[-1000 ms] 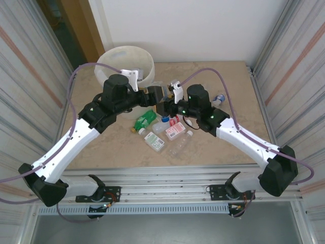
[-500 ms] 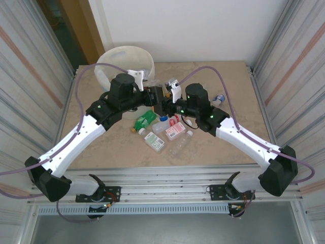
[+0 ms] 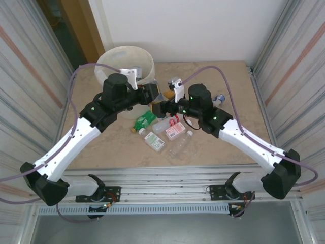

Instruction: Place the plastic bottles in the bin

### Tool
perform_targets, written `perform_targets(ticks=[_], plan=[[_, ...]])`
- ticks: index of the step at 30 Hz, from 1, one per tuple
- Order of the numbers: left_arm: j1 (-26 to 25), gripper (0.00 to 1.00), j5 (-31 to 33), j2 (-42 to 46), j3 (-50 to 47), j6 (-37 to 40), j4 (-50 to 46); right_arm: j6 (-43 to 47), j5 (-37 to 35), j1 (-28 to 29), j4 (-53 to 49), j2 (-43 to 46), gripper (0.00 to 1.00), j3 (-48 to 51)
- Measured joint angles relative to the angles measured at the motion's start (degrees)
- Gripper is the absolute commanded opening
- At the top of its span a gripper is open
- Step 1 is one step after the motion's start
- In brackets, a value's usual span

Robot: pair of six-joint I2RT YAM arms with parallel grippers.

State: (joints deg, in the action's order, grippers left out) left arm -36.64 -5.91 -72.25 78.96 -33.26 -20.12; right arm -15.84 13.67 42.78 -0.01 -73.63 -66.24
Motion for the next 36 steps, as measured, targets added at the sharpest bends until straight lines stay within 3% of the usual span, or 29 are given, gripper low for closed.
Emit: perform_targets(ticks=[14, 22, 36], plan=[[5.9, 0.1, 1.44, 2.84, 2.36, 2.14, -2.54, -0.24, -8.24, 0.0, -3.98, 8.96, 0.98, 3.76], [8.41, 0.09, 2.1, 3.5, 8.5, 4.15, -3.04, -2.56, -15.08, 0.0, -6.73, 12.11, 0.98, 4.94], [16.85, 0.08, 0.94, -5.35, 22.38, 6.49, -6.99, -9.84, -31.04, -0.68, -14.97, 12.28, 0.98, 7.67]])
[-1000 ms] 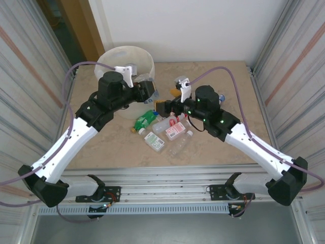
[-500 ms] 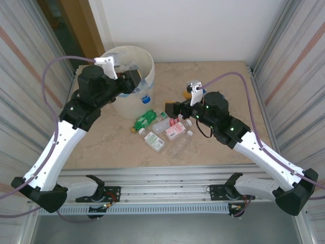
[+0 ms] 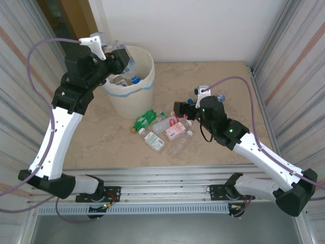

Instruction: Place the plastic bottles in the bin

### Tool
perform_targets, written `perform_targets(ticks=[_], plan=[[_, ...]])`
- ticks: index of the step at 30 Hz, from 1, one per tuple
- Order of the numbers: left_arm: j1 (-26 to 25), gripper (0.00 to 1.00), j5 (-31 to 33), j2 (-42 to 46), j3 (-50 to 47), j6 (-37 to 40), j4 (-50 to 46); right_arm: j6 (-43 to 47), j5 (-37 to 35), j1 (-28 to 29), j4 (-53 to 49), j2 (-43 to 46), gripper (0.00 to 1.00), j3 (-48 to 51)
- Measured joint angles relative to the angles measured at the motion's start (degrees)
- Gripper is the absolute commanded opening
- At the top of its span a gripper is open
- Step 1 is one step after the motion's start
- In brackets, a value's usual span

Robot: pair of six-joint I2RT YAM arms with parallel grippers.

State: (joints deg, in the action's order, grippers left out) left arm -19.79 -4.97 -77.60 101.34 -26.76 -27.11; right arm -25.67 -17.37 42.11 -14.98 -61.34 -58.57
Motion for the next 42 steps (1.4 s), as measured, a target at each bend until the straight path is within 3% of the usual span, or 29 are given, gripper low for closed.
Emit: perform_targets(ticks=[9, 23, 34, 42], plan=[[4.96, 0.07, -0.5, -4.31, 4.22, 0.9, -1.62, -5.9, -5.86, -1.77, -4.96, -0.2, 0.98, 1.9], [7.5, 0.05, 1.05, -11.15, 11.1, 4.52, -1.57, -10.71, -11.67, -2.84, -10.16, -0.22, 0.98, 2.23], [8.22, 0.06, 2.69, -18.62, 16.31, 6.62, -1.84, -14.86, -12.33, -3.54, -14.32, -0.11, 0.98, 3.19], [8.0, 0.12, 2.54, -22.62, 16.04, 6.56, -1.62, -19.34, -9.53, -3.61, -18.51, -0.17, 0.98, 3.87]])
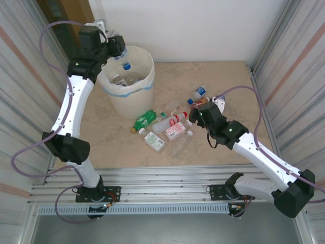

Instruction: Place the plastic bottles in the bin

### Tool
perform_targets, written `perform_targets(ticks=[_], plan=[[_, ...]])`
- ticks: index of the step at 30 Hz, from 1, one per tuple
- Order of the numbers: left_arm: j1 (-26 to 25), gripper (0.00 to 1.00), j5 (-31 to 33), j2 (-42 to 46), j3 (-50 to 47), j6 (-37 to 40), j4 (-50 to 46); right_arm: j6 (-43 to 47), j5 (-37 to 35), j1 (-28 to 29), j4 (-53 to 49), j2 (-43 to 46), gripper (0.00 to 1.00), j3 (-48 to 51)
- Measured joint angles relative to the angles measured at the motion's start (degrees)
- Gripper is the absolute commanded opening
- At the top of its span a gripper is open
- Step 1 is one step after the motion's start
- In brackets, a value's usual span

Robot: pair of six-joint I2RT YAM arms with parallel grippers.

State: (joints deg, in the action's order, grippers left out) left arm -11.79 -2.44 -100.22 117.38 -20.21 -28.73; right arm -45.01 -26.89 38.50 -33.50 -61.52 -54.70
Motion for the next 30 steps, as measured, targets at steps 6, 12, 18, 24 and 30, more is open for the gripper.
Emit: perform_targets(ticks=[6, 12, 18, 24, 30], plan=[[-1.53, 0.18, 1.29, -0.39, -3.08, 0.35, 0.26, -3.52, 3.76, 0.0, -1.55, -0.33, 0.98, 3.15], [-2.51, 0.27, 2.6, -0.46, -6.93, 0.76, 2.03, -6.54, 7.69, 0.92, -2.21, -0.94, 0.98, 5.57], [-2.6, 0.52, 3.3, -1.49, -7.89, 0.92, 2.73, -9.25, 10.47, 4.66, -2.49, -1.49, 0.98, 6.86], [-2.84, 0.7, 3.87, -1.49, -9.4, 0.81, 2.89, -12.07, 13.29, 6.71, -2.58, -2.91, 0.98, 8.46], [-2.97, 0.83, 3.85, -1.36, -9.57, 0.7, 2.93, -13.42, 15.39, 8.74, -2.62, -6.23, 0.98, 8.85]])
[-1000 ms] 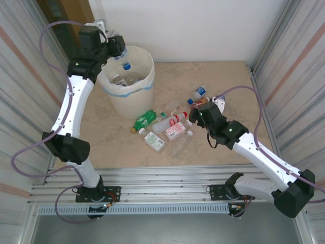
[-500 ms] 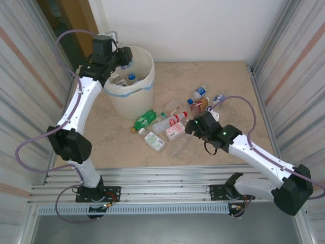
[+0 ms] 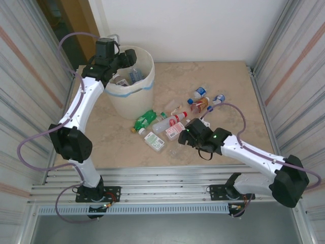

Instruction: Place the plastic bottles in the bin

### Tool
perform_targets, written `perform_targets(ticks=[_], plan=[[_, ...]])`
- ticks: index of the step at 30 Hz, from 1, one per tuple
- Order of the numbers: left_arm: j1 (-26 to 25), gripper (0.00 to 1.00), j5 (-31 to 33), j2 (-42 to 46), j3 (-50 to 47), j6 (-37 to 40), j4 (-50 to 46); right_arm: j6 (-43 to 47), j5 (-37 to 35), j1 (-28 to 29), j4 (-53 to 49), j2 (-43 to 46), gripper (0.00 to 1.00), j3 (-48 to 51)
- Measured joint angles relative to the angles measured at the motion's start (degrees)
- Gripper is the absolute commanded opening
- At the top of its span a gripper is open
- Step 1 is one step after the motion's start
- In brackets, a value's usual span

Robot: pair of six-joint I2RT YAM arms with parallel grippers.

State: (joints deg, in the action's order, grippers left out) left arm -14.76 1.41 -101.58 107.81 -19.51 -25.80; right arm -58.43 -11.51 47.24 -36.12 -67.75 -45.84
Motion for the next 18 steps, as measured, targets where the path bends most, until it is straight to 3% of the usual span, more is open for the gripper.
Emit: perform_targets(ticks=[8, 18], plan=[[-1.66, 0.98, 0.02, 2.91, -1.2, 0.02, -0.13, -0.02, 2.64, 0.79, 0.07, -3.48, 0.98, -0.2], [-6.97, 0.99, 0.17, 12.85, -8.04, -0.02, 0.11, 0.39, 6.45, 0.79, 2.1, -9.51, 0.98, -2.38]])
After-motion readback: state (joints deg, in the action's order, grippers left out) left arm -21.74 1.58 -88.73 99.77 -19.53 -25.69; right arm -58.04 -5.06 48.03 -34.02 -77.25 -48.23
